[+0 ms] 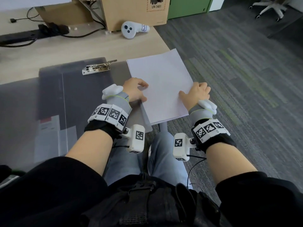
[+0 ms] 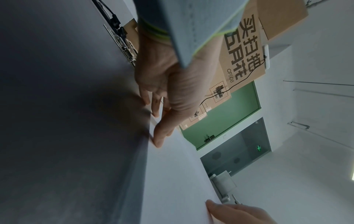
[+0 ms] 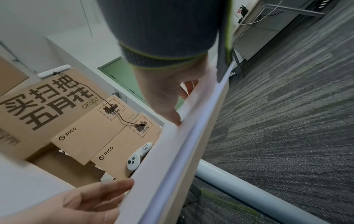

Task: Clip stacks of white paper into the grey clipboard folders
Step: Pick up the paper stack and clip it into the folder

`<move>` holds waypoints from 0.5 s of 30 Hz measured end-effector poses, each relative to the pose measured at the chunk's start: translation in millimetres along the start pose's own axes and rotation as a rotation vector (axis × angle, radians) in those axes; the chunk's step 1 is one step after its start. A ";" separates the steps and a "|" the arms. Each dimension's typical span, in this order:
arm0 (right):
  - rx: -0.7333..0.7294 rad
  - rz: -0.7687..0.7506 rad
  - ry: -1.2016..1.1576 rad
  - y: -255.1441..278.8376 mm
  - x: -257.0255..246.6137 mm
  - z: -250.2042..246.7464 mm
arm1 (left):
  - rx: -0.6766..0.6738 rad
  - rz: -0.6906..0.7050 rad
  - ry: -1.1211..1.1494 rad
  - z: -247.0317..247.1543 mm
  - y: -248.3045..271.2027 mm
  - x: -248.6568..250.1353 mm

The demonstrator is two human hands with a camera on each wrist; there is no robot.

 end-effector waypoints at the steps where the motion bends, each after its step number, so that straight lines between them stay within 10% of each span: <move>1: -0.002 0.012 -0.001 -1.2 0.0 -1.5 | 0.000 0.001 0.000 0.3 -0.3 -0.4; 15: -0.073 0.127 -0.236 -9.5 -3.4 -12.0 | 0.005 -0.004 0.008 0.9 -1.0 -1.9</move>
Point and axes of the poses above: each hand's wrist, its own y-axis away from the middle knuckle, its own z-axis out of the palm, x = y × z, the point moved 3 cm from there along -y, towards the middle knuckle, and after that the axes turned 14 degrees about x, right-handed, at the moved point
